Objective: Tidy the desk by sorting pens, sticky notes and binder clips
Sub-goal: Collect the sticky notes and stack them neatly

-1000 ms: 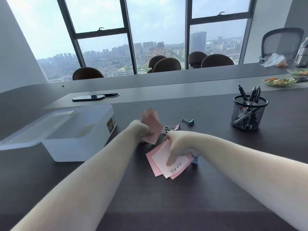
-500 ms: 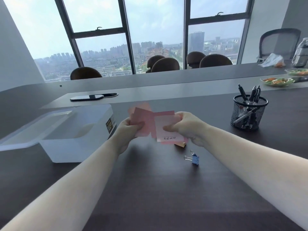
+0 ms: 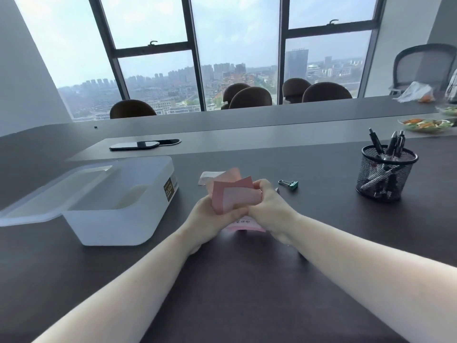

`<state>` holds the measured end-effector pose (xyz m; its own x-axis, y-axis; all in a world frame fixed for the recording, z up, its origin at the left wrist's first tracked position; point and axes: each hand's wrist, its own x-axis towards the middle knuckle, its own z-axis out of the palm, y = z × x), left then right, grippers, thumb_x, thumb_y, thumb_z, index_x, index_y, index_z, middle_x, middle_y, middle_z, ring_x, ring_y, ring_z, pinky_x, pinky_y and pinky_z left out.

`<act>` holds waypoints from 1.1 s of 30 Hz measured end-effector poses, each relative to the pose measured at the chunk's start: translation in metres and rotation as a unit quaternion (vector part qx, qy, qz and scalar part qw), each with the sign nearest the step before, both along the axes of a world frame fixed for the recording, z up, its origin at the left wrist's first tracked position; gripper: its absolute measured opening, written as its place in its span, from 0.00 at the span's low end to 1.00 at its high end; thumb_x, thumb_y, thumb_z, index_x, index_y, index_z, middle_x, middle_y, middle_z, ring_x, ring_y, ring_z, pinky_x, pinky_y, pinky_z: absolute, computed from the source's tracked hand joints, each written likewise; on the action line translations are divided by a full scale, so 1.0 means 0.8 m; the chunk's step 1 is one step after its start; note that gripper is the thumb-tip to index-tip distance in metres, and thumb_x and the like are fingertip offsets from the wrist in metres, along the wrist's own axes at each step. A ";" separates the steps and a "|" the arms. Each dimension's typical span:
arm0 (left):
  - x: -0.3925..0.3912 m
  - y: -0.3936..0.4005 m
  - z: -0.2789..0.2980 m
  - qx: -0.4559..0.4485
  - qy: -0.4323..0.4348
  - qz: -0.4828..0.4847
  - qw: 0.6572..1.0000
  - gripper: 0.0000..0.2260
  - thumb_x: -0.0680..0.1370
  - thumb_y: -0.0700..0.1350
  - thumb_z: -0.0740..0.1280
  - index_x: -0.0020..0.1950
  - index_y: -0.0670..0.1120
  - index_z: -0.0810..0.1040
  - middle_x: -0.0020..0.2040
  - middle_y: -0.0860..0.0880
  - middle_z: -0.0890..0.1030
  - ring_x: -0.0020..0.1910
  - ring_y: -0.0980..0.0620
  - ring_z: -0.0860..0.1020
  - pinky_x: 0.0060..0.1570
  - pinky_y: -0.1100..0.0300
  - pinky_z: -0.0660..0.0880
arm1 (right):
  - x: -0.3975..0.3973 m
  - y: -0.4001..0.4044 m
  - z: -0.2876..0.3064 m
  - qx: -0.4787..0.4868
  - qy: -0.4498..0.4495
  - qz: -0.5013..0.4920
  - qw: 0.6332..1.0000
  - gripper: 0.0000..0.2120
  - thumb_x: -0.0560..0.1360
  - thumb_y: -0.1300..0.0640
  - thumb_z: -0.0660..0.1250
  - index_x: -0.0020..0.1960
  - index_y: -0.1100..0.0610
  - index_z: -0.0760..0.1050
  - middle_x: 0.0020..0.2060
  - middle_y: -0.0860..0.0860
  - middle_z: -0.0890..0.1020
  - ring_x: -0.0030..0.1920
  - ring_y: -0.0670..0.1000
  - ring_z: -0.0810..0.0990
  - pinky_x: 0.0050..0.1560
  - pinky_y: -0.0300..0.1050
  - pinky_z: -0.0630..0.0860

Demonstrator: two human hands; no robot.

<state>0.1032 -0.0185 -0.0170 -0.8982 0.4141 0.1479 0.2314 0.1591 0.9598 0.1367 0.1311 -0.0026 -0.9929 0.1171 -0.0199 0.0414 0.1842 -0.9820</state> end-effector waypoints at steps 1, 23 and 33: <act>-0.002 -0.001 -0.001 -0.005 0.002 0.000 1.000 0.08 0.72 0.43 0.74 0.48 0.54 0.83 0.45 0.55 0.86 0.45 0.61 0.84 0.47 0.70 0.78 | -0.001 0.000 -0.001 -0.021 -0.001 0.010 1.000 0.21 0.69 0.64 0.70 0.57 0.50 0.67 0.51 0.56 0.83 0.52 0.56 0.83 0.55 0.51 0.79; 0.007 0.057 -0.001 0.191 -0.016 0.235 0.953 0.21 0.73 0.66 0.60 0.52 0.51 0.79 0.50 0.49 0.83 0.53 0.48 0.82 0.53 0.48 0.79 | -0.009 -0.004 -0.007 0.025 0.070 0.035 0.997 0.27 0.67 0.70 0.62 0.55 0.42 0.68 0.47 0.55 0.83 0.44 0.52 0.81 0.47 0.47 0.79; -0.031 0.059 0.005 0.120 -0.001 0.211 0.970 0.18 0.81 0.58 0.52 0.45 0.49 0.76 0.44 0.51 0.78 0.47 0.52 0.76 0.51 0.58 0.72 | -0.030 0.019 0.001 0.200 0.110 -0.004 0.973 0.13 0.66 0.66 0.68 0.41 0.49 0.73 0.36 0.48 0.78 0.39 0.50 0.76 0.39 0.42 0.72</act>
